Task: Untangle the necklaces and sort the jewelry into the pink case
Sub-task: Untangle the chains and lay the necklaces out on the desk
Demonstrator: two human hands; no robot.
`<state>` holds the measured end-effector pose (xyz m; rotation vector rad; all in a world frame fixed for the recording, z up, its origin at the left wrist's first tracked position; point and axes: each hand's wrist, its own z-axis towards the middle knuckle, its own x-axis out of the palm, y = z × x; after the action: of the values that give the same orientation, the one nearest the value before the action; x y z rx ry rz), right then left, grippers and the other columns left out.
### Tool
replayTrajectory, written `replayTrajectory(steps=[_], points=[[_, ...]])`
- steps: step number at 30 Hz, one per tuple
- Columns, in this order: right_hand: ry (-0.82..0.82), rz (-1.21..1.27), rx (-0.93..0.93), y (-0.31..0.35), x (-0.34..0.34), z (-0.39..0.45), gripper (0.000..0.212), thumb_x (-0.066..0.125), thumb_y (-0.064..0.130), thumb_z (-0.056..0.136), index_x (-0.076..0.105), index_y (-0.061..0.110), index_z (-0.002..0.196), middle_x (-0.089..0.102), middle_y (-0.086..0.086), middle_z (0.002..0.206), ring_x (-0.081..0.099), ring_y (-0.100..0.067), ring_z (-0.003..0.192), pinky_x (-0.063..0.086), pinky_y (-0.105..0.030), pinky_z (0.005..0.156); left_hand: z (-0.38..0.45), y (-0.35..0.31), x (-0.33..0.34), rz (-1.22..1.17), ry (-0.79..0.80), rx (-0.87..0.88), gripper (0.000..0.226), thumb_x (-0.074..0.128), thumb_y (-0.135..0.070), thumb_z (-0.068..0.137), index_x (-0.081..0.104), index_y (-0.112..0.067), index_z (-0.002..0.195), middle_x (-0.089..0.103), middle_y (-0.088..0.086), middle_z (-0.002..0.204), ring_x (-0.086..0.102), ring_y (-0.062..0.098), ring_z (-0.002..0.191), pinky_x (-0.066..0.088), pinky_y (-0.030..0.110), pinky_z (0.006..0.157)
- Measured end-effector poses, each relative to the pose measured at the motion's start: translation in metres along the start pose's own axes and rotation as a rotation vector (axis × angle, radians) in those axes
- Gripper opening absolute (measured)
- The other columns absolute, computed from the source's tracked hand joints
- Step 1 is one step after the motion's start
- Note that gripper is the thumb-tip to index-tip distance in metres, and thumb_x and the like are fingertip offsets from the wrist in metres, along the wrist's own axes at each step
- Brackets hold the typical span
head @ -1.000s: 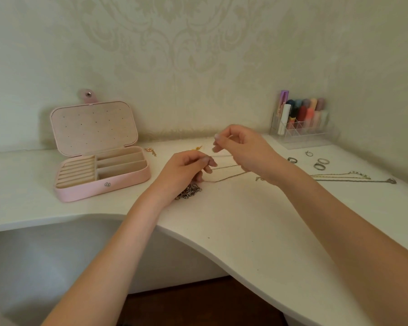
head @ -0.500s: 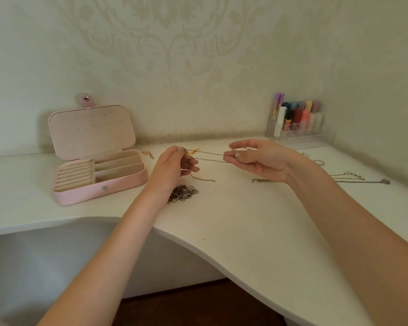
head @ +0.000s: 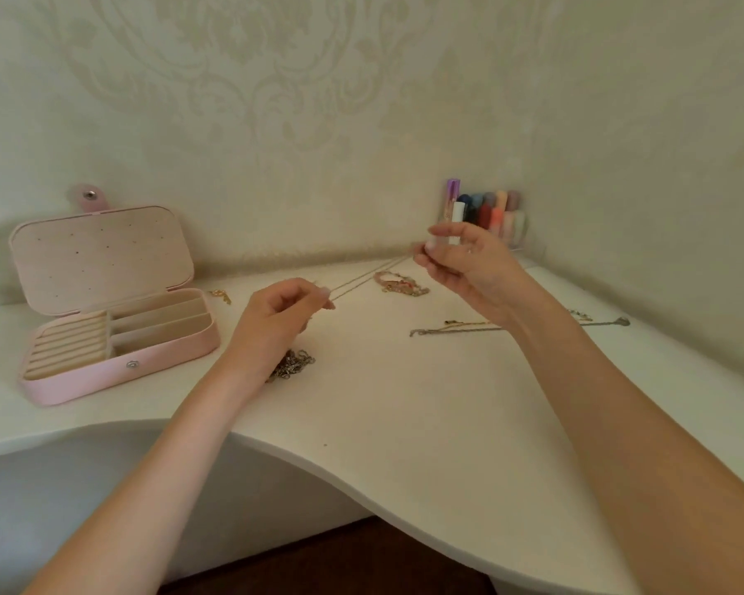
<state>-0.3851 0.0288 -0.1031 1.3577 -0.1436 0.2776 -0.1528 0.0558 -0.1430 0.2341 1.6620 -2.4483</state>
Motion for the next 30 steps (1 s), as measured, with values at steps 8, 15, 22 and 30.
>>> replayTrajectory(steps=[8, 15, 22, 30], points=[[-0.269, -0.237, -0.078, 0.027, -0.065, -0.039, 0.012, 0.059, 0.002, 0.090, 0.057, 0.013, 0.088, 0.070, -0.004, 0.075, 0.063, -0.008, 0.062, 0.051, -0.014, 0.061, -0.011, -0.044, 0.069, 0.194, 0.343, 0.182, 0.039, 0.052, -0.032, 0.094, 0.040, -0.018, 0.059, 0.033, -0.010, 0.055, 0.029, 0.006, 0.051, 0.023, 0.018, 0.050], [-0.437, -0.713, 0.025, 0.014, -0.139, -0.088, 0.010, 0.068, 0.003, 0.083, 0.061, 0.007, 0.088, 0.069, -0.007, 0.068, 0.056, 0.001, 0.044, 0.047, -0.009, 0.050, -0.024, -0.030, 0.118, 0.667, 0.550, 0.332, 0.033, 0.050, -0.042, 0.093, 0.049, -0.019, 0.069, 0.046, -0.007, 0.057, 0.044, 0.011, 0.059, 0.031, 0.027, 0.055], [-0.567, -0.944, -0.002, 0.008, -0.157, -0.094, 0.005, 0.076, 0.007, 0.075, 0.072, 0.010, 0.076, 0.068, -0.014, 0.075, 0.058, -0.016, 0.064, 0.045, -0.018, 0.061, -0.022, -0.020, 0.119, 0.729, 0.518, 0.543, 0.025, 0.042, -0.031, 0.098, 0.053, -0.013, 0.085, 0.048, -0.001, 0.081, 0.054, 0.026, 0.078, 0.043, 0.039, 0.071], [-0.627, -1.111, -0.044, 0.003, -0.163, -0.093, 0.005, 0.071, 0.003, 0.078, 0.074, 0.003, 0.083, 0.068, -0.007, 0.083, 0.057, -0.013, 0.073, 0.040, -0.016, 0.065, -0.026, -0.022, 0.121, 0.804, 0.419, 0.493, 0.027, 0.049, -0.003, 0.090, 0.068, -0.013, 0.106, 0.060, 0.005, 0.100, 0.057, 0.025, 0.096, 0.048, 0.039, 0.081]])
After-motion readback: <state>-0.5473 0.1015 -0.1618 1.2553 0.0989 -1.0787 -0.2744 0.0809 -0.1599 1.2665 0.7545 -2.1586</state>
